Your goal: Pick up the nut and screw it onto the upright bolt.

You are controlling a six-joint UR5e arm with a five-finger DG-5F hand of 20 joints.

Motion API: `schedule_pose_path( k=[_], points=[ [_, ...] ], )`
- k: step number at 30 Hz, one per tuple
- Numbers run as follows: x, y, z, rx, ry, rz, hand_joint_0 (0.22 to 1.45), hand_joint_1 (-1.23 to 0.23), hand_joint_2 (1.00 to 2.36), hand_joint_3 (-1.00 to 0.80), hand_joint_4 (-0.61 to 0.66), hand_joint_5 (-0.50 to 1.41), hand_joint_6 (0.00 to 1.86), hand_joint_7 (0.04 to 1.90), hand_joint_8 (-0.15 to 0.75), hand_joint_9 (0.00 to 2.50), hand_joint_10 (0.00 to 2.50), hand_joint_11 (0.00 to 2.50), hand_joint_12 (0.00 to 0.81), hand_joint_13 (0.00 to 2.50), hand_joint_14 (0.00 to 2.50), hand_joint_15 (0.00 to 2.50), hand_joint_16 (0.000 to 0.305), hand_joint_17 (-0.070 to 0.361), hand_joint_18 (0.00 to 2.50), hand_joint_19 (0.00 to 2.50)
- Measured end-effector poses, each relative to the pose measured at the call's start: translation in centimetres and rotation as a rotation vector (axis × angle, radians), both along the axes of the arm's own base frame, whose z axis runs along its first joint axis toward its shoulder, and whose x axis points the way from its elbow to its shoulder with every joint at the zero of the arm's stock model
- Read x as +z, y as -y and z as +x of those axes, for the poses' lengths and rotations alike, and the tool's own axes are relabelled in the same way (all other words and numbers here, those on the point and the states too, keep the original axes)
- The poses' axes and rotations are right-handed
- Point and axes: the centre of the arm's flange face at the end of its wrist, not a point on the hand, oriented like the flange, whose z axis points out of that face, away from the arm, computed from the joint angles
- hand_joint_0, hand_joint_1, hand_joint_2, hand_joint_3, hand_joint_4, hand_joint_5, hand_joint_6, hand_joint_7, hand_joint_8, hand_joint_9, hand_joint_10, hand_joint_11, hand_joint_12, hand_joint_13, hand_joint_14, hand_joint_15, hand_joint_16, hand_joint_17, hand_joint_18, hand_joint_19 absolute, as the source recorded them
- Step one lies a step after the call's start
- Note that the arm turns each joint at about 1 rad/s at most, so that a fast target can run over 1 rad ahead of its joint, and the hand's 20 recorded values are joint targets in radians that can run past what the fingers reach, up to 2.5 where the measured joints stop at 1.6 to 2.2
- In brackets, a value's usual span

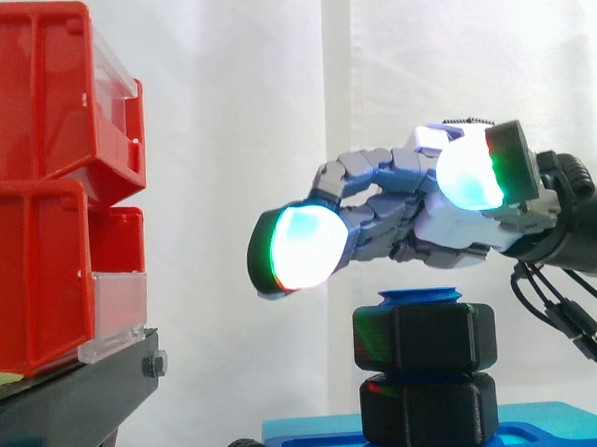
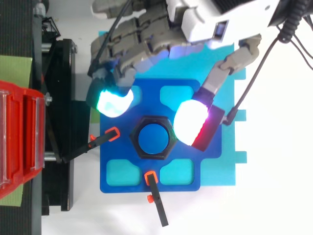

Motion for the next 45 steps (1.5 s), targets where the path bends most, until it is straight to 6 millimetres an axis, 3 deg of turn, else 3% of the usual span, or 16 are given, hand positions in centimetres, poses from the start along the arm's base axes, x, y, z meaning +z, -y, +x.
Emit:
schedule_pose_path(
  k=[10,16,28,29,30,34,36,45],
  points=[
    [-0.9,-1.8,0.1,0.014,-0.025,0.007,0.47,-0.29,1.0,-0.5,0.13,-0.2,0.5,0.68,0.21,0.4,0.0,0.0,0.313,0.4,0.0,0.0,0.034,0.076,0.03,0.0],
    [-0.9,-1.9,0.0,0.014,-0.031,0.008,0.47,-0.3,1.0,-0.5,0.18,-0.17,0.5,0.84,0.23,0.45,0.0,0.0,0.311,0.43,0.0,0.0,0.033,0.075,0.06,0.0],
    [-1.0,-1.6,-0.1,0.01,-0.038,0.007,0.48,-0.31,1.0,-0.5,0.2,-0.16,0.5,0.86,0.233,0.48,0.0,0.0,0.309,0.47,0.0,0.0,0.033,0.075,0.09,0.0],
    [-1.0,-1.5,-0.1,0.01,-0.038,0.008,0.48,-0.31,1.0,-0.5,0.22,-0.15,0.5,0.89,0.236,0.48,0.0,0.0,0.309,0.47,0.0,0.0,0.034,0.075,0.1,0.0],
    [-1.0,-1.5,-0.1,0.01,-0.038,0.008,0.48,-0.31,1.0,-0.5,0.24,-0.13,0.5,1.04,0.243,0.52,0.0,0.0,0.307,0.49,0.0,0.0,0.033,0.074,0.11,0.0],
    [-1.0,-1.5,-0.1,0.011,-0.038,0.008,0.49,-0.32,1.0,-0.5,0.2,-0.09,0.5,1.35,0.255,0.62,0.0,0.0,0.303,0.55,0.0,0.0,0.032,0.072,0.18,0.0],
    [-1.0,-1.4,-0.2,0.011,-0.038,0.008,0.49,-0.32,1.0,-0.5,0.2,-0.08,0.5,1.42,0.256,0.65,0.0,0.0,0.295,0.57,0.0,0.0,0.032,0.072,0.2,0.0],
    [-1.0,-1.2,-0.2,0.005,-0.034,0.005,0.49,-0.35,1.0,-0.5,0.17,-0.08,0.7,1.22,0.268,0.83,0.0,0.0,0.278,0.69,0.0,0.01,0.031,0.07,0.36,0.0]
  ],
)
